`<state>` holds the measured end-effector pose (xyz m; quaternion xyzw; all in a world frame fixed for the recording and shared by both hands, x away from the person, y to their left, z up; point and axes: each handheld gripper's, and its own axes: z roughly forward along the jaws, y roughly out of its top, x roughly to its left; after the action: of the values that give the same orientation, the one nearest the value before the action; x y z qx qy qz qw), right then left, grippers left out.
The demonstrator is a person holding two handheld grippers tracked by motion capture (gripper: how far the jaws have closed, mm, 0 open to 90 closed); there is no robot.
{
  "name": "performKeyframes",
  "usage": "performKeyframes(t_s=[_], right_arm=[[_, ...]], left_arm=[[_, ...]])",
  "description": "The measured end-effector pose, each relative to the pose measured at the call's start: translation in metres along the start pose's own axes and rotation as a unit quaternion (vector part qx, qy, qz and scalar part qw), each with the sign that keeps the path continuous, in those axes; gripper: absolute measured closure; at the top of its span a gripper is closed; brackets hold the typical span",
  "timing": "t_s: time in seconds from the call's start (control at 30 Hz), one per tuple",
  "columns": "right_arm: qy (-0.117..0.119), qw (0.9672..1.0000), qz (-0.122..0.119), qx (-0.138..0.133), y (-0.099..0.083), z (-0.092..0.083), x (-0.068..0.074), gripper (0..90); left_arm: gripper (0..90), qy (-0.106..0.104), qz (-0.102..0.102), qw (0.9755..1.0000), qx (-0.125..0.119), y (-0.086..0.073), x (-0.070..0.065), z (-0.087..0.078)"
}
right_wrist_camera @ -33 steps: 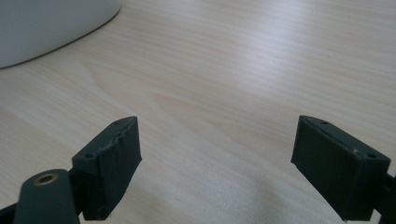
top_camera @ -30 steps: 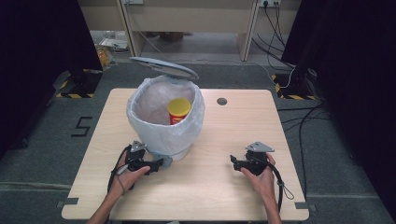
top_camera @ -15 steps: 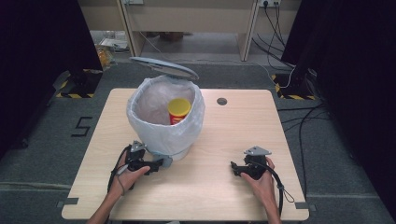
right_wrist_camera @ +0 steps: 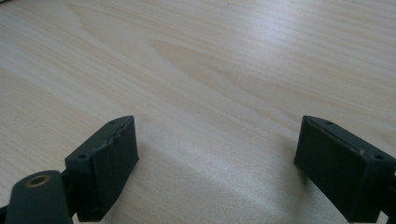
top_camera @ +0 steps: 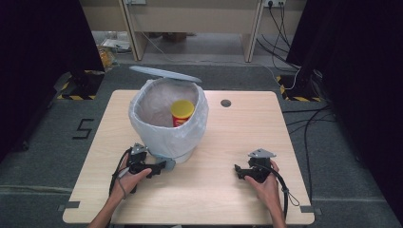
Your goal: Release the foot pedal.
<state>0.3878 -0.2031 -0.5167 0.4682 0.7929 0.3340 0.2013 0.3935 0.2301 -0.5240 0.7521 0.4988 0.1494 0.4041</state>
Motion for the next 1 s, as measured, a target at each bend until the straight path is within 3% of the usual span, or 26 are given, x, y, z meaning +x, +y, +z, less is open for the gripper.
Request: performKeyframes(t_s=[0.13, 0.2, 0.33, 0.5, 0.6, 0.67, 1.0], right_arm=[[0.000, 1.0000, -0.001, -0.001, 0.000, 0.001, 0.000, 12.3], [0.000, 1.0000, -0.002, -0.001, 0.000, 0.001, 0.000, 12.3], [0.000, 1.0000, -0.001, -0.001, 0.000, 0.001, 0.000, 12.3], [0.000, 1.0000, -0.001, -0.001, 0.000, 0.001, 0.000, 12.4], [0.000, 1.0000, -0.003, -0.001, 0.001, 0.001, 0.000, 12.1], [0.000, 1.0000, -0.001, 0.000, 0.001, 0.001, 0.000, 12.0], [0.000, 1.0000, 0.000, 0.000, 0.001, 0.001, 0.000, 12.0]], left_arm=[[1.7, 0.000, -0.001, 1.0000, -0.003, 0.000, 0.000, 0.000], [3.9, 0.007, 0.015, 0.9998, -0.007, 0.001, -0.004, -0.003], [8.7, 0.007, 0.022, 0.9997, -0.010, 0.002, -0.007, -0.006], [8.9, -0.003, 0.007, 0.9996, -0.029, 0.006, -0.005, -0.013], [16.2, 0.004, 0.019, 0.9993, -0.031, 0.008, -0.005, -0.018], [15.5, -0.004, 0.012, 0.9992, -0.037, 0.010, -0.004, -0.023], [14.8, -0.008, 0.017, 0.9985, -0.051, 0.018, -0.004, -0.045]])
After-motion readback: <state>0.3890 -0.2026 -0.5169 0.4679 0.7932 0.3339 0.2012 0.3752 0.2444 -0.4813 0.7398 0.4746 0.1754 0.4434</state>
